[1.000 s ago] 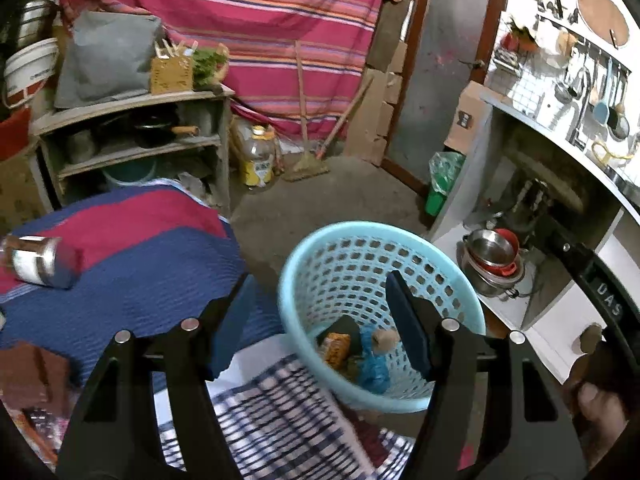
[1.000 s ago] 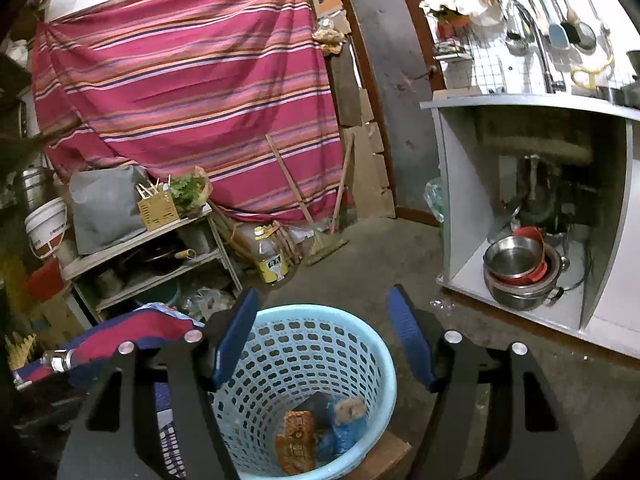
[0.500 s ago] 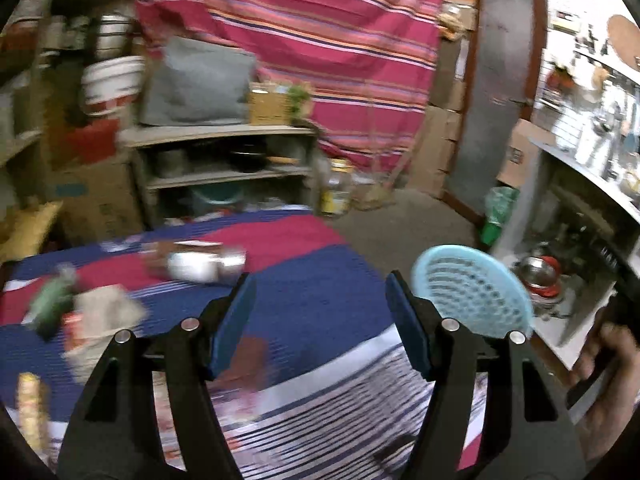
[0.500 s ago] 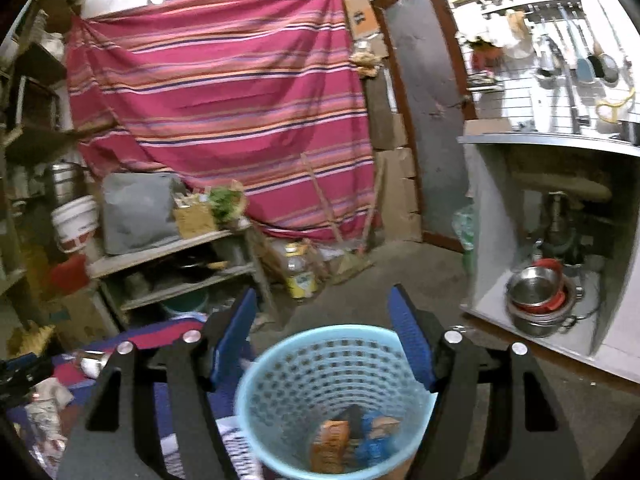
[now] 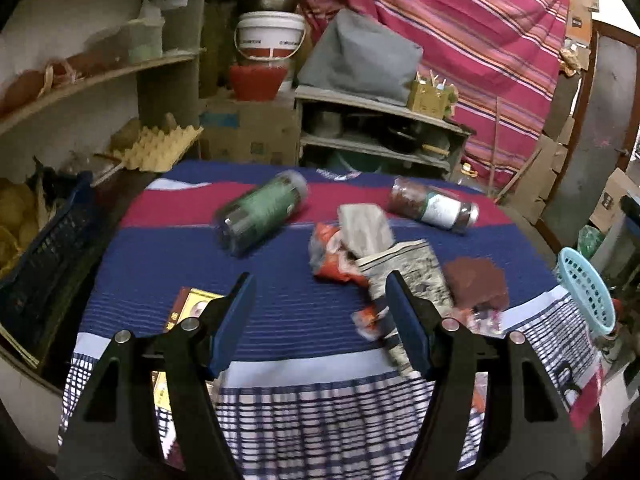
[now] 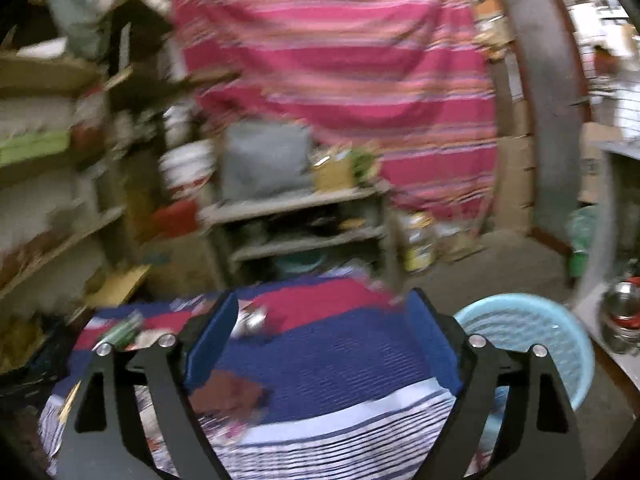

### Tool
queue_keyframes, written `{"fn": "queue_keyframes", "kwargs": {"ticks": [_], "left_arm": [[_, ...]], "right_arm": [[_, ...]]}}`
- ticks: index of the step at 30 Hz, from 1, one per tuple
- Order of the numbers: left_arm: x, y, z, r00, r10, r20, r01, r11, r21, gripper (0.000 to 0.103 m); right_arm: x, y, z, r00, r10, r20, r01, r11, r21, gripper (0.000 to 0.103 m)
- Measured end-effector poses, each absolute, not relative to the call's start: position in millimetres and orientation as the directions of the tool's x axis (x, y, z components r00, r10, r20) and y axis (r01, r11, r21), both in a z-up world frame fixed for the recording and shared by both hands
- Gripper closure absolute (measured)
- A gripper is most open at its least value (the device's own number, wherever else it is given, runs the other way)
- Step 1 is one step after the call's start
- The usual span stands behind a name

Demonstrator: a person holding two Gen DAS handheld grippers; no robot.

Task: Collect trash
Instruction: 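Move both open tools back over the table, then grasp the printed paper bag with the left tool while the right tool grasps a clear snack packet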

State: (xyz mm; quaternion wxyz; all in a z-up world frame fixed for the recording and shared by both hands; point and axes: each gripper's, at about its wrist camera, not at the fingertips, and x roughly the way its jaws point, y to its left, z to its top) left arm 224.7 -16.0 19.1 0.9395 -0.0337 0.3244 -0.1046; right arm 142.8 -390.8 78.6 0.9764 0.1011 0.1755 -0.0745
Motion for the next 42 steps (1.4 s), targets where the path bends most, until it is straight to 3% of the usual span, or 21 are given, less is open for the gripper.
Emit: {"fn": "queue_keyframes", "kwargs": {"ticks": [8,17,32,37,42], "left_arm": [[237,-13,0,0.719,-0.261,-0.644,0.194,0.965,-0.175,0.037],[242,-22,-8,0.709,-0.239,-0.663,0.175,0.971,-0.162,0.034],[255,-42,-26,0.655,-0.265,-0.707,0.22,0.963,-0.156,0.032],[256,-55,-30,0.648,-0.265,-0.714,0.239,0.961,-0.14,0.032],[262,-68,-34,0.631,-0.291,-0.719,0.255,0.953,-0.162,0.032]], "right_arm": [[192,-304,23,0.848,-0.032,-0.529,0.032,0.999,-0.008,0.018],[222,-294,-15,0.771,0.072,-0.633,-0.026,0.996,0.082,0.015],[245,-283,-29,0.744,0.012,-0.668,-0.033,0.999,-0.018,0.015],[244,-320,-32,0.74,0.078,-0.668,0.031,0.988,0.151,0.014],[241,-304,-24,0.763,0.074,-0.642,-0.009,0.994,0.104,0.014]]}}
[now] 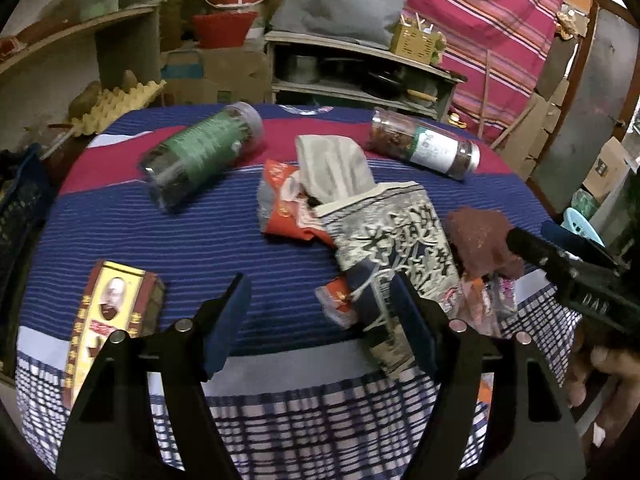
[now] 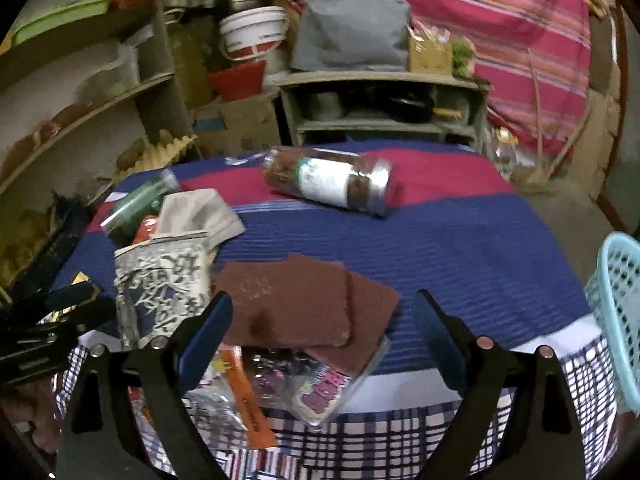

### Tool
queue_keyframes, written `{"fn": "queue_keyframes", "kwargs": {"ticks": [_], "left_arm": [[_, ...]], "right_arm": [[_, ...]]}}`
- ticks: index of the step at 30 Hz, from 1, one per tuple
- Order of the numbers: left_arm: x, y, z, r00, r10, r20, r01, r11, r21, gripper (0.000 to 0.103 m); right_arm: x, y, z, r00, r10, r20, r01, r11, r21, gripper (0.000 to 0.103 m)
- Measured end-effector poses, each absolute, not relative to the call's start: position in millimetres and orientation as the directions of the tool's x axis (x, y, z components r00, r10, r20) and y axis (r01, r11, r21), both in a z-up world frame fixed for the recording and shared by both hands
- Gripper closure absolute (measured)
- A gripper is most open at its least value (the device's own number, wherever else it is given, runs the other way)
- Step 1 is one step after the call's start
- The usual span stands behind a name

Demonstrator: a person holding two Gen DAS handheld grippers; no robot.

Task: Collect trash
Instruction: 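Grasp the printed paper bag with the left tool while the right tool grasps a clear snack packet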

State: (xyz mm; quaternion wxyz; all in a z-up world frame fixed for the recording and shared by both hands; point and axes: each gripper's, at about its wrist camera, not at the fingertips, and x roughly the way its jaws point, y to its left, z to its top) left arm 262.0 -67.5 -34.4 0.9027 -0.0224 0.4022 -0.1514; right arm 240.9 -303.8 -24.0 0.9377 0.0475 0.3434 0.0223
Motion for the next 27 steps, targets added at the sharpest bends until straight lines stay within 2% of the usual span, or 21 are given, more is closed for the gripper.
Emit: {"fn": "queue_keyframes", "kwargs": {"ticks": [5,7,9,12,15,22,27], "left_arm": [[266,-80,-40,0.616,-0.317,-0.721,0.28,0.944,-0.175,0.03],[270,-85,-45,0.602,-0.324,-0.729,0.292,0.94,-0.177,0.035],[273,-89,-49,0.585,-0.338,-0.737,0.309,0.933,-0.182,0.07],[271,-89,-45,0.588,-0.356,-0.726,0.323,0.927,-0.192,0.088],[268,-78,-33,0.615,-0.356,-0.704,0.314,0.929,-0.195,0.093],[270,-28,-19,0.661,-0.288,-0.693,0.207,0.957,-0.201,0.093],[263,4,-16,0.667,-0.267,-0.695,0.155,0.963,-0.221,0.093]], "right_arm": [[243,-300,-25,0.76,0.044,-0.648,-0.005,0.998,0.062,0.014],[243,-304,-26,0.758,0.038,-0.651,0.008,0.998,0.067,0.014],[244,-307,-27,0.756,0.04,-0.653,0.013,0.997,0.075,0.014],[242,-306,-27,0.757,0.043,-0.652,0.008,0.997,0.075,0.014],[238,-300,-25,0.754,0.076,-0.652,-0.026,0.996,0.086,0.014],[212,-283,-27,0.711,0.238,-0.661,-0.123,0.969,0.216,0.014],[210,-253,-45,0.635,0.278,-0.721,-0.204,0.96,0.19,0.014]]}}
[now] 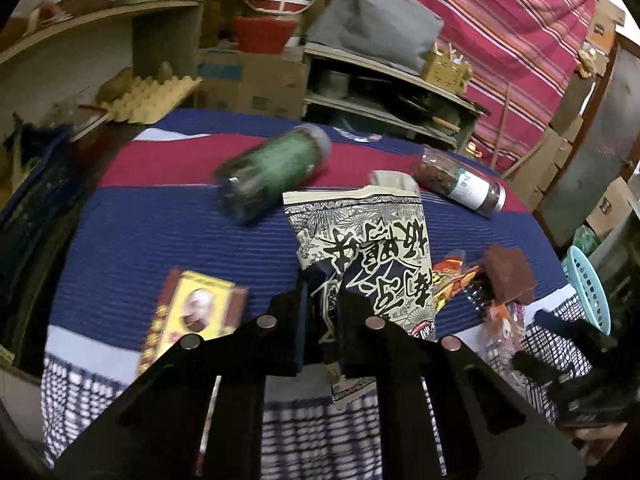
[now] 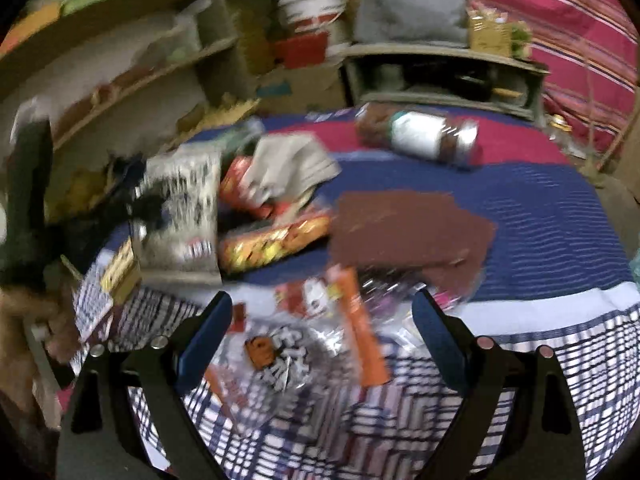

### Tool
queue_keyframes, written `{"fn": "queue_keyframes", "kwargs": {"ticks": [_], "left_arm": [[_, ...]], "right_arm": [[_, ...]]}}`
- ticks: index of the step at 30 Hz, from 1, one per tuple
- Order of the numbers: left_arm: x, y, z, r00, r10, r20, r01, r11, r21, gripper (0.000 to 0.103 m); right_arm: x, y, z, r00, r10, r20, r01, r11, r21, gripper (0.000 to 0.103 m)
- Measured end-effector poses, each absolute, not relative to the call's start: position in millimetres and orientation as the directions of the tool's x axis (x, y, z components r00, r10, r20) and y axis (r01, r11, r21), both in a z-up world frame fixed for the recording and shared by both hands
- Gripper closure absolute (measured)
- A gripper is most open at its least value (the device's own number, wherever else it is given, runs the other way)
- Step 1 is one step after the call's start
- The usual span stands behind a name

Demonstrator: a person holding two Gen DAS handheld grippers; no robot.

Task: Collect trash
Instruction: 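Grasp the printed paper bag with the left tool while the right tool grasps a clear snack packet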

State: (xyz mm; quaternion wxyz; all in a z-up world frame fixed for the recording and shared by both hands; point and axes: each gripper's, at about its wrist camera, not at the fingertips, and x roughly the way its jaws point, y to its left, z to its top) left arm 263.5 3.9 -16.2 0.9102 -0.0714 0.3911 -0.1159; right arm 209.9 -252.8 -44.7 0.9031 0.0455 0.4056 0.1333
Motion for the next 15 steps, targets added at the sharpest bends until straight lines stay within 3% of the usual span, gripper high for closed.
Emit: {"fn": "queue_keyframes", "kwargs": {"ticks": [3,5,6,8,9,15], "left_arm": [[257,14,-15,0.672,-0.26,-0.693,0.142,0.964,-0.224,0.093],[253,18,-13,0.679,-0.259,-0.686,0.139,0.964,-0.227,0.093],[251,19,-11,0.684,-0.262,-0.681,0.138,0.963,-0.231,0.093],[250,20,-8,0.688,-0.266,-0.675,0.14,0.962,-0.237,0.093],[249,20,-8,0.689,-0.268,-0.674,0.142,0.961,-0.238,0.093],[239,27,0,0.707,-0.274,-0.652,0.148,0.959,-0.242,0.093]], "right_arm": [[216,-243,-62,0.57,0.262,-0.779,-0.232,0.96,0.154,0.015],[217,-242,-66,0.543,0.291,-0.788,-0.256,0.951,0.175,0.035],[217,-240,-66,0.53,0.31,-0.789,-0.275,0.943,0.186,0.055],[216,-237,-63,0.534,0.309,-0.787,-0.289,0.941,0.174,0.06],[215,-238,-62,0.532,0.32,-0.784,-0.293,0.938,0.184,0.068],[200,-259,-25,0.623,0.387,-0.68,-0.296,0.921,0.254,0.069]]}}
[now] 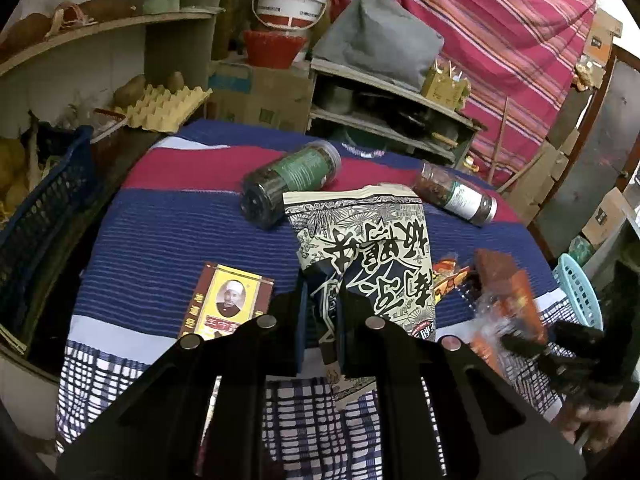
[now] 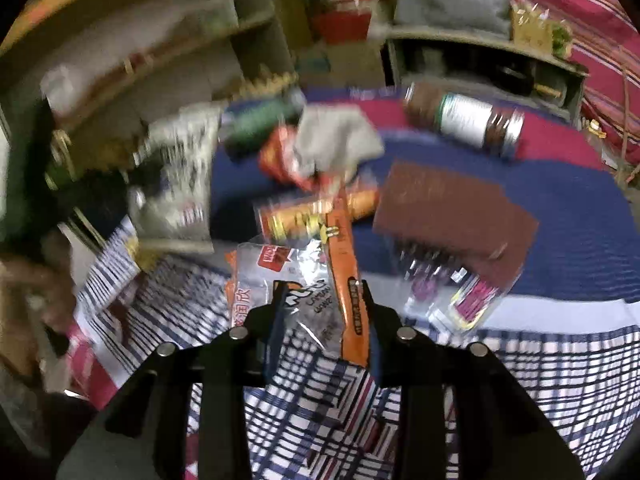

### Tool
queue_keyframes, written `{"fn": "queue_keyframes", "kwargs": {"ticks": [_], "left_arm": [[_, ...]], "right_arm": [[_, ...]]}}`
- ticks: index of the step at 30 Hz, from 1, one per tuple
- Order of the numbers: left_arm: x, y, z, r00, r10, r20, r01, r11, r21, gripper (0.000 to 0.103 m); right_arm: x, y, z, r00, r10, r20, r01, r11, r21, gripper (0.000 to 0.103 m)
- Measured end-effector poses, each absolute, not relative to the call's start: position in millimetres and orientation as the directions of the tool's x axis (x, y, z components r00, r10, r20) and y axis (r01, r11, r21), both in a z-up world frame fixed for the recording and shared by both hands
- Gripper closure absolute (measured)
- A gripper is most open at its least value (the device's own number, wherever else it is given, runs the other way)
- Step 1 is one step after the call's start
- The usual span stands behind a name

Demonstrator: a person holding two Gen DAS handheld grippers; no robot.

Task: Collect trash
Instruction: 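Grasp the printed paper bag with the left tool while the right tool grasps a clear snack packet, then carry the paper bag and clear packet to the light-blue basket and open both tools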

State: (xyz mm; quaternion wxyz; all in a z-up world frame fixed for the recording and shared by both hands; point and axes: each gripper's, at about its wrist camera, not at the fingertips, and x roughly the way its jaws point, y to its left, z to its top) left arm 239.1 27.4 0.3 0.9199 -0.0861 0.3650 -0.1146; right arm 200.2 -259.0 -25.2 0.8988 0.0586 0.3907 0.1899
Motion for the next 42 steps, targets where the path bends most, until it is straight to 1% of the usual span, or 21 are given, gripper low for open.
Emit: {"fn": "queue_keyframes", "kwargs": {"ticks": [3,4,6,7,9,15,23,28,32,35,37,41,42], "left_arm": [[234,43,9,0.735,-0.259,-0.627,0.119,0.959,-0.257,0.093],[233,50,12,0.745,-0.254,-0.616,0.106,0.958,-0.267,0.093],[229,63,19,0.778,-0.221,-0.589,0.06,0.958,-0.28,0.093],[228,67,21,0.788,-0.213,-0.577,0.048,0.956,-0.288,0.093],[228,76,25,0.805,-0.193,-0.561,0.025,0.956,-0.293,0.093],[227,77,26,0.815,-0.173,-0.553,0.008,0.958,-0.288,0.093],[225,51,21,0.805,-0.194,-0.56,0.056,0.966,-0.254,0.093],[215,16,30,0.809,-0.222,-0.544,0.113,0.968,-0.226,0.093],[212,-23,41,0.817,-0.225,-0.531,0.148,0.972,-0.183,0.093],[218,-60,47,0.805,-0.255,-0.536,0.191,0.966,-0.173,0.093],[221,-98,55,0.794,-0.3,-0.529,0.238,0.954,-0.184,0.093],[221,-193,65,0.767,-0.392,-0.508,0.36,0.918,-0.166,0.093],[221,-211,65,0.756,-0.413,-0.508,0.383,0.908,-0.168,0.093]], "right_arm": [[193,-276,0,0.717,0.315,-0.622,-0.23,0.949,0.216,0.069],[188,-287,12,0.766,0.269,-0.584,-0.183,0.962,0.204,0.069],[183,-303,24,0.814,0.198,-0.547,-0.113,0.976,0.186,0.069],[179,-312,32,0.836,0.165,-0.523,-0.077,0.979,0.186,0.069],[174,-325,42,0.862,0.142,-0.487,-0.045,0.978,0.204,0.069],[163,-351,49,0.883,0.005,-0.468,0.072,0.987,0.145,0.069],[155,-386,53,0.89,-0.035,-0.455,0.116,0.982,0.151,0.069],[149,-413,55,0.894,-0.087,-0.44,0.164,0.976,0.14,0.069],[138,-439,63,0.894,-0.16,-0.419,0.225,0.968,0.109,0.069],[127,-465,69,0.89,-0.221,-0.399,0.275,0.958,0.084,0.068],[118,-485,71,0.882,-0.264,-0.391,0.318,0.945,0.079,0.068],[96,-531,68,0.854,-0.344,-0.39,0.42,0.899,0.127,0.068],[93,-541,68,0.854,-0.345,-0.391,0.428,0.892,0.148,0.068]]}}
